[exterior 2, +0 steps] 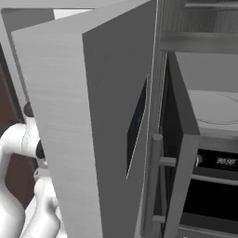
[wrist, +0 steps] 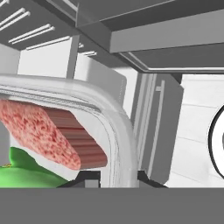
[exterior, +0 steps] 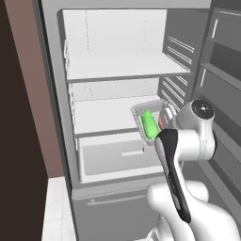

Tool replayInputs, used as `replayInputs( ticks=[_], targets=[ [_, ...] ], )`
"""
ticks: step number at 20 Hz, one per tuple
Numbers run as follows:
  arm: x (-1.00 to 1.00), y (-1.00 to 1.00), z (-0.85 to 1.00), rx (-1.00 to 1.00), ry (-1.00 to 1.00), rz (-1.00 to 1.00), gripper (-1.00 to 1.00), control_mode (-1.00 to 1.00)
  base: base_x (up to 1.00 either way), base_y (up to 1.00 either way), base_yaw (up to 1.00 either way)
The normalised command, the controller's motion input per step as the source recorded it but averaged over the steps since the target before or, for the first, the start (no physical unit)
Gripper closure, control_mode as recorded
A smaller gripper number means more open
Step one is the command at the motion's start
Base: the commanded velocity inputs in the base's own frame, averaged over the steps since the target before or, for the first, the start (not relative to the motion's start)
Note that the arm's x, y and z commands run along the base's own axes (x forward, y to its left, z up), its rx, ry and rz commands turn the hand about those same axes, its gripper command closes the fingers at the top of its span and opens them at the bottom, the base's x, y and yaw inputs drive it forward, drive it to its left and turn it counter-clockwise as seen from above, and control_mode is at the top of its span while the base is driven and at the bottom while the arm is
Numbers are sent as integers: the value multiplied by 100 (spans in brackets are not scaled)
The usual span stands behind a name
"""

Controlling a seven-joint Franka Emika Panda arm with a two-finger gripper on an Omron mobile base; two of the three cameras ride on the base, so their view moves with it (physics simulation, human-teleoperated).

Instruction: Place the tupperware containing the steak and corn meal in the microwave. Close the microwave door and press the start button to reheat the meal.

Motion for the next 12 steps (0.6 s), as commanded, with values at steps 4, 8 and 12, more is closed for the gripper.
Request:
replayInputs(
  ticks=[4,8,12],
  targets=[
    [0,0,0,0,0,0,100,100,-79,36,0],
    [0,0,0,0,0,0,100,100,-83,50,0],
    [0,0,0,0,0,0,100,100,-71,60,0]
  ],
)
